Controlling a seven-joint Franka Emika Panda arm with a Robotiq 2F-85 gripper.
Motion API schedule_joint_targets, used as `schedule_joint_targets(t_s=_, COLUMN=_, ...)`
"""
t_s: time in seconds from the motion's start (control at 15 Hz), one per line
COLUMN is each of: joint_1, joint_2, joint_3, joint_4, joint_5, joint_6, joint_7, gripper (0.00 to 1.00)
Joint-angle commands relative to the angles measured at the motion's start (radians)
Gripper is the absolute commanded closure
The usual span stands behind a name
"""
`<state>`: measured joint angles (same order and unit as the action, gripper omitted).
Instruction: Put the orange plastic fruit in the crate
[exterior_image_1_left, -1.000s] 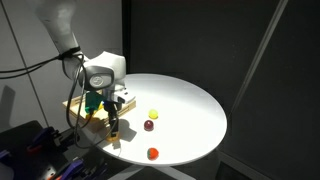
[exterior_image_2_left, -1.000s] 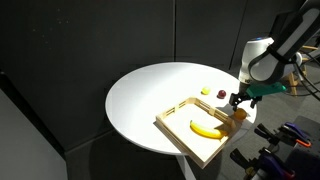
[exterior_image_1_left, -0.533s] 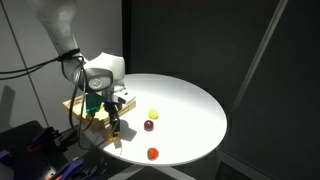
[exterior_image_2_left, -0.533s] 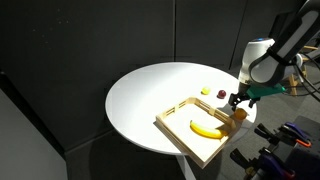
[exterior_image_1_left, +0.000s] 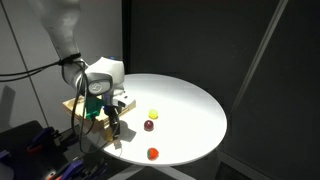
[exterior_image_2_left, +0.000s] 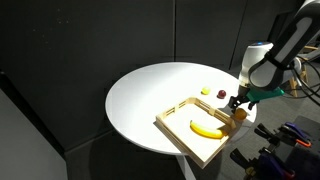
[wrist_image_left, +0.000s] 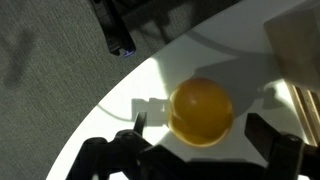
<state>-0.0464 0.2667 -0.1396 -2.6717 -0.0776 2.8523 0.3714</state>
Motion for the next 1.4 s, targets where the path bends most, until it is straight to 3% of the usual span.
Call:
schedule_joint_targets(t_s=0.0, joint_1=0.013, joint_2=0.02, joint_3=-0.017, joint_4=0.007, joint_5=0.027, joint_6=0.023, joint_7=-0.042, gripper=0.0)
schedule_joint_targets(t_s=0.13, joint_1=0.015, joint_2=0.028, joint_3=-0.02, joint_4=0.01, joint_5=0.026, joint_6=0.028, joint_7=-0.044, gripper=0.0)
schedule_joint_targets(t_s=0.2, joint_1=0.015, joint_2=0.032, joint_3=-0.02, joint_4=0.011, joint_5=0.027, joint_6=0.029, joint_7=-0.046, gripper=0.25)
schedule_joint_targets(t_s=0.27, joint_1=0.014, joint_2=0.034, joint_3=-0.019, joint_4=0.012, joint_5=0.03, joint_6=0.03, joint_7=-0.049, gripper=0.26)
schedule_joint_targets(t_s=0.53, joint_1=0.018, joint_2=0.03, joint_3=-0.022, joint_4=0.015, joint_5=0.033, joint_6=0.014, joint_7=-0.057, gripper=0.59)
schedule_joint_targets(t_s=1.33, joint_1=0.052, joint_2=-0.108, joint_3=-0.049, joint_4=0.02, joint_5=-0.013, joint_6=-0.182, joint_7=-0.031, gripper=0.6)
